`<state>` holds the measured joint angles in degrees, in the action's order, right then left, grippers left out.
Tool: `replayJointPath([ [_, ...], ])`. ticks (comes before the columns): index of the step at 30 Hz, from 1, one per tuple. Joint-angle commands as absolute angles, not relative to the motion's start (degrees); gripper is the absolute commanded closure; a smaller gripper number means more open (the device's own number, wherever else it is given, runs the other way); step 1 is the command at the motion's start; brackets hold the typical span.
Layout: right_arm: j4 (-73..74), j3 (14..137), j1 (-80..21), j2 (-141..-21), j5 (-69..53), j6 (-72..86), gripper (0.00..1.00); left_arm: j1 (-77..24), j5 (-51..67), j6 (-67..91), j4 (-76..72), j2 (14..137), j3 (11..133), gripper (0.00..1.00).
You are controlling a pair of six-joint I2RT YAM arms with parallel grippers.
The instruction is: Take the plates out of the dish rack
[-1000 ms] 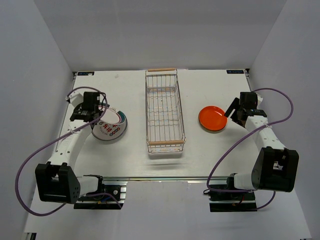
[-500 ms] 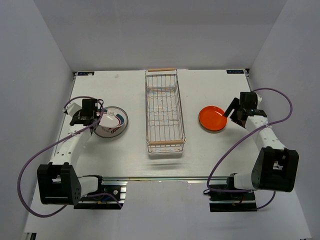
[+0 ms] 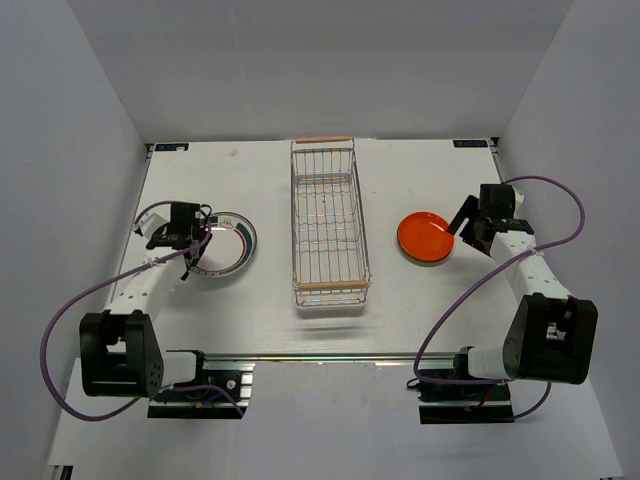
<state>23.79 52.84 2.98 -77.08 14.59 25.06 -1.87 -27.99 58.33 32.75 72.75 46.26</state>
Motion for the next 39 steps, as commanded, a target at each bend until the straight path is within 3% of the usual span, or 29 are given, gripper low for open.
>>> replayJointPath([
  [1,22.8,54.9,3.2,-75.9,14.0,24.6,0.11,-1.8,-26.9,58.3,31.3,74.3,48.2,0.1],
  [4,22.9,54.9,3.0,-75.7,13.9,24.6,0.11,-1.8,-25.9,58.0,30.9,75.7,49.1,0.02],
  [10,23.2,54.8,2.9,-73.7,13.3,24.3,0.11,-1.8,-25.8,57.1,34.3,78.3,53.2,0.02],
  [15,22.2,54.2,3.0,-71.4,11.5,23.8,0.11,-2.6,-27.6,50.7,40.8,73.0,59.1,0.02],
  [20,20.7,53.7,3.0,-69.3,2.8,22.2,0.11,-2.6,-15.2,38.0,36.3,66.8,61.1,0.02],
  [25,18.3,49.9,2.9,-63.0,1.0,22.5,0.11,-3.2,6.0,29.6,22.2,61.1,54.1,0.02],
  [31,14.9,41.8,2.9,-51.1,0.6,23.5,0.11,-3.2,17.5,30.6,15.1,54.9,44.2,0.02],
  [39,13.8,31.7,2.9,-38.3,-4.5,23.2,0.11,-3.2,14.8,28.6,11.5,38.1,30.2,0.02],
])
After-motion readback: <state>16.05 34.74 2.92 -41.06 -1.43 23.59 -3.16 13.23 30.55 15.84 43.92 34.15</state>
